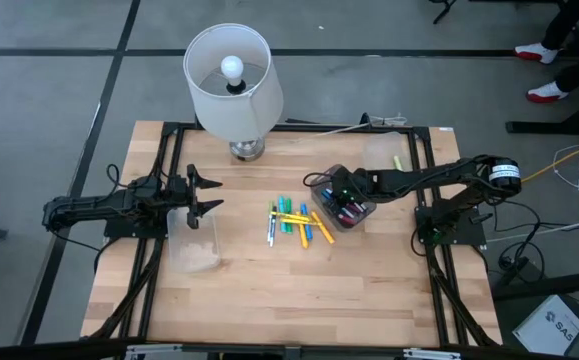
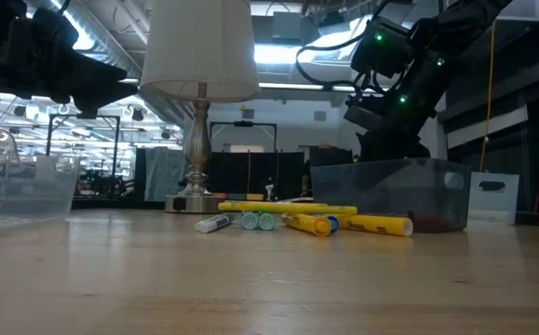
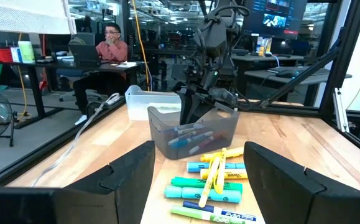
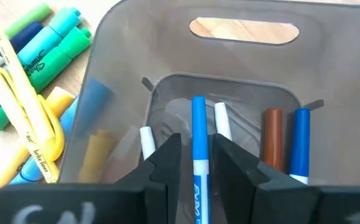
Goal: Pick & Place Markers
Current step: Put the yellow pen into the left transparent bin
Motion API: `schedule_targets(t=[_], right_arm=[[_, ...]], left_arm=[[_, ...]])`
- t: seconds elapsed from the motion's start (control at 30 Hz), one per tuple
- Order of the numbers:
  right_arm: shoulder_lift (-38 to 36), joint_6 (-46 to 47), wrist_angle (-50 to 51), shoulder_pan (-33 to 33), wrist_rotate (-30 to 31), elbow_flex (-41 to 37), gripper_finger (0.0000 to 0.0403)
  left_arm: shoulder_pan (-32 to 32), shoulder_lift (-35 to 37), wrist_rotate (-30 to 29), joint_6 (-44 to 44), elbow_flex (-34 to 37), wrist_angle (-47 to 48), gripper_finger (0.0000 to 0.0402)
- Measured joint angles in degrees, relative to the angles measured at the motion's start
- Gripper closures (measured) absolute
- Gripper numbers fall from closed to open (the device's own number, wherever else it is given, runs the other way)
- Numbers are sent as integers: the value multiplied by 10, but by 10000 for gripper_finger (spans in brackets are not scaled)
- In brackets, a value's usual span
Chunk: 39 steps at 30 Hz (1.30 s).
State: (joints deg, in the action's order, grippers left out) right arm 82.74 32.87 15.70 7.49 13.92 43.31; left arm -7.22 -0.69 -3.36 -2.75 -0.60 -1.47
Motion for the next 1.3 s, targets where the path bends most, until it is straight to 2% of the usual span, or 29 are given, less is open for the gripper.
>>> schedule_targets(t=[0.17,0.3,0.57,0.87,1.07,1.3], right_arm=[[0,27,-6,-1,-5,0,312],[0,-11,-39,0,0,0,312],[0,-61,-146,-11,36,0,312],[0,-111,-284,-56,34,1,312],[0,-170,-258,-85,34,51,312],[0,-247,-125,-116,34,143,312]], left_arm=[[0,0,0,0,0,0,160],[0,0,0,0,0,0,160],[0,0,0,0,0,0,160],[0,0,0,0,0,0,160],[0,0,0,0,0,0,160],[0,0,0,0,0,0,160]])
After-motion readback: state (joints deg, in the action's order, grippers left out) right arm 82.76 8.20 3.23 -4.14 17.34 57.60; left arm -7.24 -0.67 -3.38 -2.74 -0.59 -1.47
